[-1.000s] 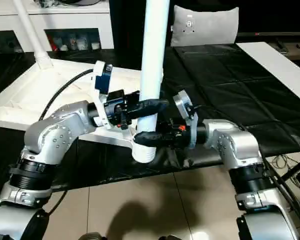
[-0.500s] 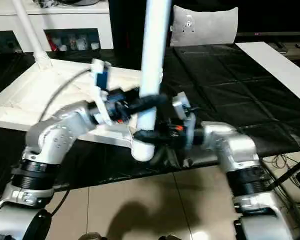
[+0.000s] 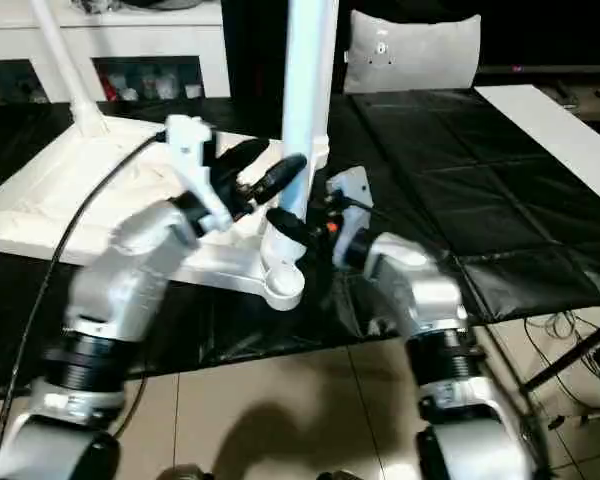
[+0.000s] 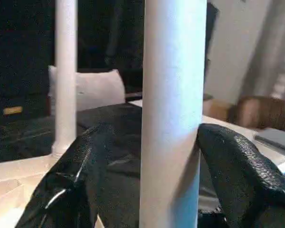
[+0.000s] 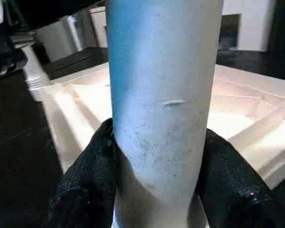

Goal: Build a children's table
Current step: Pick table leg

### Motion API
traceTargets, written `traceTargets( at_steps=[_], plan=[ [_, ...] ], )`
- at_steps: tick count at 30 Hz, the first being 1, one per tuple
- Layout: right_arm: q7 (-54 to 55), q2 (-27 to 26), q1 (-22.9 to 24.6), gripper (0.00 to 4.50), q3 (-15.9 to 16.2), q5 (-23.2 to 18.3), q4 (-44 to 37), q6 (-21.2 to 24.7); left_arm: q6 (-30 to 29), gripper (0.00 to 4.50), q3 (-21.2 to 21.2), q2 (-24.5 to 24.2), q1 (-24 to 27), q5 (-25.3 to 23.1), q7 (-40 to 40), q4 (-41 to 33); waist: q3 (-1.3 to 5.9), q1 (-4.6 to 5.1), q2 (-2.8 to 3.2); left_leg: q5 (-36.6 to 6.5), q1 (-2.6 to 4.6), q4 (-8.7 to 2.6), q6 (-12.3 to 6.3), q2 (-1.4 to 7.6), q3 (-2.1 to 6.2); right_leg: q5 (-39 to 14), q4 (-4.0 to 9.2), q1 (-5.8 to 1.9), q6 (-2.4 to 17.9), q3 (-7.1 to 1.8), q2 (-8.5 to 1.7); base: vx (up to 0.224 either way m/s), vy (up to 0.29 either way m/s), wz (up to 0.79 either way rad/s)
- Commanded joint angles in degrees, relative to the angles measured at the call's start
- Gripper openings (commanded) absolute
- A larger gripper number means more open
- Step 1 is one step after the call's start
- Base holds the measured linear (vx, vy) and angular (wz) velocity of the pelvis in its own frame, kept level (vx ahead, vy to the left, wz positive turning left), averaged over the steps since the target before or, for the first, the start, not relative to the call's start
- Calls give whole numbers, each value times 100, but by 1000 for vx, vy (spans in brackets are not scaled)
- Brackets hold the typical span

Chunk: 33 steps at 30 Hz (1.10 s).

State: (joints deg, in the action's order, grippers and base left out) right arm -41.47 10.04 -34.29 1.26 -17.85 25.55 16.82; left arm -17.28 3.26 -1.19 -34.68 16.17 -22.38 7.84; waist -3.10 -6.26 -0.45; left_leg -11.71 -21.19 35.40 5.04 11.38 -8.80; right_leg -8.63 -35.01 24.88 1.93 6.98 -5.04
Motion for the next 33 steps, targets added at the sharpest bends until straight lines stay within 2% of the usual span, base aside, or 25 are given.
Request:
traceTargets(
  at_steps=[1, 6, 10, 11, 14, 15, 19, 20, 23, 26, 27, 31, 32, 33],
  plan=[
    [52, -25, -127, 193, -44, 11, -50, -161, -23, 298, -10, 22, -129, -131, 258, 164, 475, 14, -90, -252, -50, -357, -325, 99, -44, -1451, 416, -501, 544, -305, -298, 0, 0, 0],
    [226, -114, -190, 193, -50, 137, 187, -372, 93, 250, 102, 131, -182, -222, 244, 279, 468, 17, -81, -336, -46, -361, -351, 98, -47, -1639, 442, -487, 510, -297, -308, 0, 0, 0],
    [217, -88, -209, 193, 30, 253, 250, -447, -79, 215, 169, 169, -117, -128, 85, 196, 470, 42, -107, -280, -56, -353, -397, 102, -49, -1462, 416, -493, 620, -306, -309, 0, 0, 0],
    [211, -78, -212, 193, 52, 288, 256, -470, -84, 213, 218, 156, -108, -188, 103, 198, 475, 36, -97, -271, -51, -350, -398, 103, -47, -1449, 409, -491, 637, -304, -314, 0, 0, 0],
    [208, -64, -238, 193, 91, 370, 316, -602, -162, 213, 218, 169, -116, -245, 200, 299, 467, 58, -97, -290, -47, -350, -452, 105, -50, -1445, 419, -486, 665, -304, -304, 0, 0, 0],
    [209, -63, -243, 193, 95, 379, 328, -623, -179, 245, 209, 174, -119, -238, 208, 313, 471, 59, -96, -300, -47, -346, -445, 104, -53, -1458, 413, -486, 679, -304, -312, 0, 0, 0],
    [195, -83, -262, 193, 79, 404, 376, -689, -213, 273, 34, 230, -167, -130, 302, 332, 467, 82, -101, -320, -48, -347, -464, 100, -50, -1509, 419, -487, 666, -300, -305, 0, 0, 0],
    [186, -92, -257, 193, 79, 415, 376, -702, -209, 297, 41, 220, -175, -166, 334, 336, 468, 87, -101, -303, -51, -346, -482, 100, -48, -1490, 418, -488, 668, -300, -302, 0, 0, 0],
    [157, -103, -245, 193, 104, 445, 389, -745, -191, 306, 26, 243, -188, -178, 376, 353, 469, 97, -93, -275, -51, -346, -509, 106, -45, -1415, 408, -490, 705, -299, -301, 0, 0, 0],
    [150, -102, -252, 193, 102, 455, 420, -769, -192, 292, -45, 293, -197, -135, 420, 357, 467, 103, -101, -279, -50, -344, -516, 105, -50, -1398, 410, -491, 734, -301, -301, 0, 0, 0],
    [149, -96, -254, 193, 102, 460, 438, -791, -182, 271, -70, 296, -212, -141, 475, 372, 466, 101, -109, -282, -49, -344, -519, 106, -51, -1413, 410, -491, 734, -300, -302, 0, 0, 0],
    [138, -91, -251, 193, 111, 466, 443, -797, -150, 263, -122, 305, -213, -95, 489, 387, 463, 102, -113, -298, -49, -345, -533, 105, -52, -1459, 419, -489, 721, -301, -303, 0, 0, 0],
    [134, -94, -252, 193, 116, 474, 447, -798, -145, 239, -135, 310, -211, -80, 491, 389, 462, 97, -107, -315, -45, -345, -527, 104, -52, -1508, 424, -486, 706, -300, -305, 0, 0, 0],
    [127, -96, -252, 193, 122, 484, 450, -799, -144, 239, -146, 317, -209, -63, 490, 388, 464, 98, -116, -307, -48, -345, -527, 101, -53, -1511, 421, -490, 696, -301, -305, 0, 0, 0]
  ],
)
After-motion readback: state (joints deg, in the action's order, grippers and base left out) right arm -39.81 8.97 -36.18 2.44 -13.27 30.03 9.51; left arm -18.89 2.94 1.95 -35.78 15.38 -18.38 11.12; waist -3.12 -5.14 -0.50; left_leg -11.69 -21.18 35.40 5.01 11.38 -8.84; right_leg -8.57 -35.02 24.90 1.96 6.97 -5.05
